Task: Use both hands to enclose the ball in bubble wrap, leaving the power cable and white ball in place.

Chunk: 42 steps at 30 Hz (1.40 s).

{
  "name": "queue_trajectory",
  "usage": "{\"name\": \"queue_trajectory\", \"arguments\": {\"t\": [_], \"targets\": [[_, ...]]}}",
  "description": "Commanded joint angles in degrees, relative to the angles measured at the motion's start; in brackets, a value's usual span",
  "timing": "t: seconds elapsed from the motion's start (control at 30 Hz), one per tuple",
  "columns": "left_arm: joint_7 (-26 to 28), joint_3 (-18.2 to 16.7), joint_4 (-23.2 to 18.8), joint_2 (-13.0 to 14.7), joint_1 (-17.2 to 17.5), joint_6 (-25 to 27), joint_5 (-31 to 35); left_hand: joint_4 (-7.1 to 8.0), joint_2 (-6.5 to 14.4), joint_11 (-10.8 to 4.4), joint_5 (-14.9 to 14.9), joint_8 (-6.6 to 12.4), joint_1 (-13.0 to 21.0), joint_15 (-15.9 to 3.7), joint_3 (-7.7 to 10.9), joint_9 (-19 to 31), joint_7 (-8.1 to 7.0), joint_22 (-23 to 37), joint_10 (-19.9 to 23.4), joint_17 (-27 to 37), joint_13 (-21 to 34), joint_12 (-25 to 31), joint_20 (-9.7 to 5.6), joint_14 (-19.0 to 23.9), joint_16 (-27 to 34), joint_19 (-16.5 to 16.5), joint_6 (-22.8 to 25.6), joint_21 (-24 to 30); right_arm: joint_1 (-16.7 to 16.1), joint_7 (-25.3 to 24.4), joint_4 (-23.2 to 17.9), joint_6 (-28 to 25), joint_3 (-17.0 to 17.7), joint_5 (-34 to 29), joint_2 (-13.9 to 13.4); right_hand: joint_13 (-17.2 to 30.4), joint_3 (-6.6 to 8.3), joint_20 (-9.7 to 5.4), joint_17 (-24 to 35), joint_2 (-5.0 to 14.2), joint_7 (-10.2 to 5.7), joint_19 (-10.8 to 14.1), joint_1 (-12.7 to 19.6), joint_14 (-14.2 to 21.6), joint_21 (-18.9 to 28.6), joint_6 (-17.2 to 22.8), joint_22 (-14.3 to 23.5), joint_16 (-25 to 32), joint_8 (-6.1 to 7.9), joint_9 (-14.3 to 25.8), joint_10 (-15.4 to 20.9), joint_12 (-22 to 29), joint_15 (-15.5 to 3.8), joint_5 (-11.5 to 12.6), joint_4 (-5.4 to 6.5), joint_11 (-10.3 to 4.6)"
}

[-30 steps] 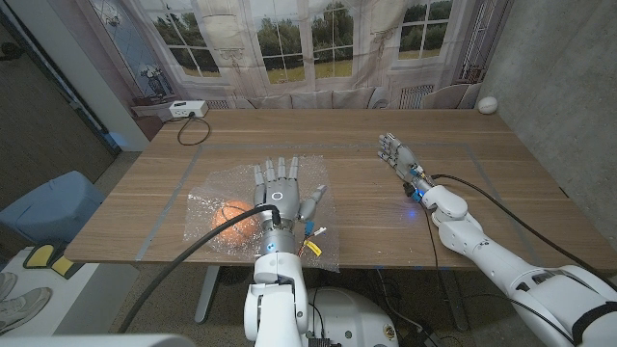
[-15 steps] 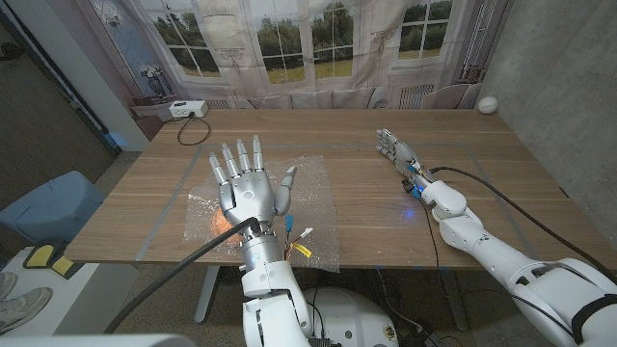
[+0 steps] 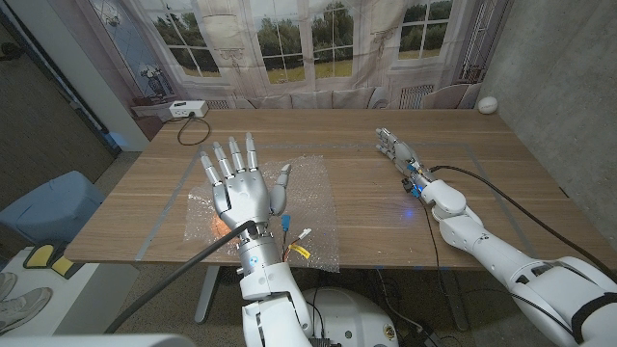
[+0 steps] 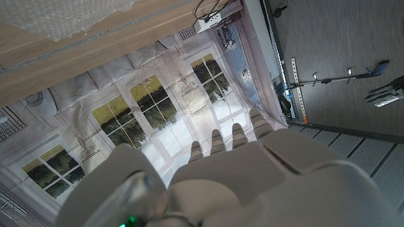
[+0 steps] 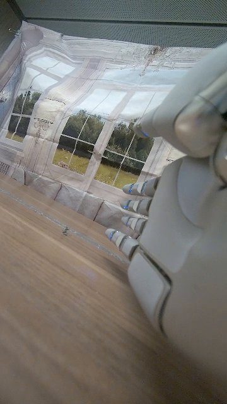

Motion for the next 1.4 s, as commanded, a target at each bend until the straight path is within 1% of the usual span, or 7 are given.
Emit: {"name": "queue_trajectory", "arguments": {"t": [0.03,0.37,0.6,0.83,1.0,1.2,1.4], "targets": [[-1.7,-4.4,4.0,-15.6,5.4,5.5,2.7,-4.35,-0.2,2.39,-0.2,1.54,4.8,0.92,1.51,0.4,2.06,0.5,-0.7,0.1,0.5,1.3,0.11,2.0,0.5,3.4,-1.2,1.7,8.7,-1.7,9.7,13.8,-2.1,-6.0,2.1,0.2,-1.15,0.38,0.1,-2.28,-1.67,1.4,1.2,1.9,0.5,1.3,0.3,0.5,0.24,0.2,0.6,0.2,0.69,1.2,-1.71,0.03],[31.6,-3.8,6.0,3.1,-3.0,5.5,-28.0,-5.71,1.7,0.81,-0.4,3.02,6.4,-0.87,3.11,0.4,1.61,0.5,5.3,0.1,0.4,3.5,-0.01,6.7,1.9,4.1,4.8,1.8,3.3,-6.8,-2.4,5.4,-0.5,-5.2,-0.8,0.2,-1.21,0.41,0.1,-2.34,-1.71,1.5,1.3,2.0,0.5,1.3,0.3,0.5,0.2,0.2,0.6,0.2,0.73,1.3,-1.85,-0.06],[42.4,-5.2,13.5,9.0,-10.5,4.8,-41.3,-9.0,3.7,-0.66,0.2,4.3,10.4,-4.05,6.75,0.5,2.42,0.5,11.8,0.0,0.3,5.2,-0.18,12.5,2.7,8.2,12.8,3.2,-1.4,-13.3,-14.8,-6.3,-1.3,-8.7,-3.4,0.2,-1.27,0.68,0.1,-2.37,-1.7,1.4,1.3,1.9,0.4,1.2,0.3,0.4,0.15,0.2,0.6,0.2,0.73,1.4,-1.94,0.0],[35.1,-4.6,9.8,12.9,-12.9,11.9,-43.3,-9.91,2.1,0.52,-0.3,1.71,9.8,-1.46,6.81,0.5,2.08,0.4,7.9,0.3,0.4,3.1,0.11,8.9,0.8,5.3,9.1,1.7,-2.4,-18.0,-19.0,-9.9,-1.5,-12.1,-4.0,0.2,-1.33,0.78,0.1,-2.38,-1.73,1.3,1.3,1.7,0.4,1.1,0.3,0.3,0.09,0.2,0.5,0.1,0.89,1.4,-2.02,-0.03],[24.0,-2.3,8.0,14.3,-13.8,19.3,-35.7,-9.51,1.1,1.3,-0.7,0.62,7.9,-0.58,6.05,0.6,1.47,0.6,5.2,0.5,0.5,1.9,0.11,7.2,0.4,5.3,6.2,1.7,-1.4,-17.7,-16.4,-7.8,-1.9,-12.1,-2.6,0.2,-1.36,0.79,0.1,-2.37,-1.77,1.2,1.4,1.7,0.4,1.1,0.3,0.3,0.06,0.2,0.6,0.1,0.97,1.5,-2.06,0.0],[10.0,-2.8,6.4,12.8,-11.7,21.0,-25.7,-9.44,0.7,1.5,-0.8,0.31,7.2,0.04,5.76,0.6,1.49,0.6,3.8,0.5,0.5,1.4,0.12,6.4,0.4,5.0,4.6,1.6,0.5,-15.7,-12.7,-4.9,-2.6,-11.9,-1.2,0.2,-1.4,0.77,0.1,-2.35,-1.77,1.3,1.4,1.7,0.3,1.1,0.4,0.3,0.05,0.3,0.4,0.1,0.97,1.5,-2.1,-0.03],[-5.0,-7.3,5.9,6.1,-8.0,14.8,-12.0,-9.71,-0.2,1.53,-0.9,0.19,6.8,0.61,5.33,0.6,1.3,0.7,2.8,0.5,0.6,1.1,0.14,5.6,0.2,5.0,3.1,1.6,1.1,-14.8,-11.7,-3.7,-2.8,-11.9,-1.1,0.2,-1.43,0.74,0.1,-2.32,-1.76,1.3,1.4,1.8,0.3,1.1,0.4,0.3,0.04,0.3,0.4,0.1,0.97,1.6,-2.13,-0.07]]}}
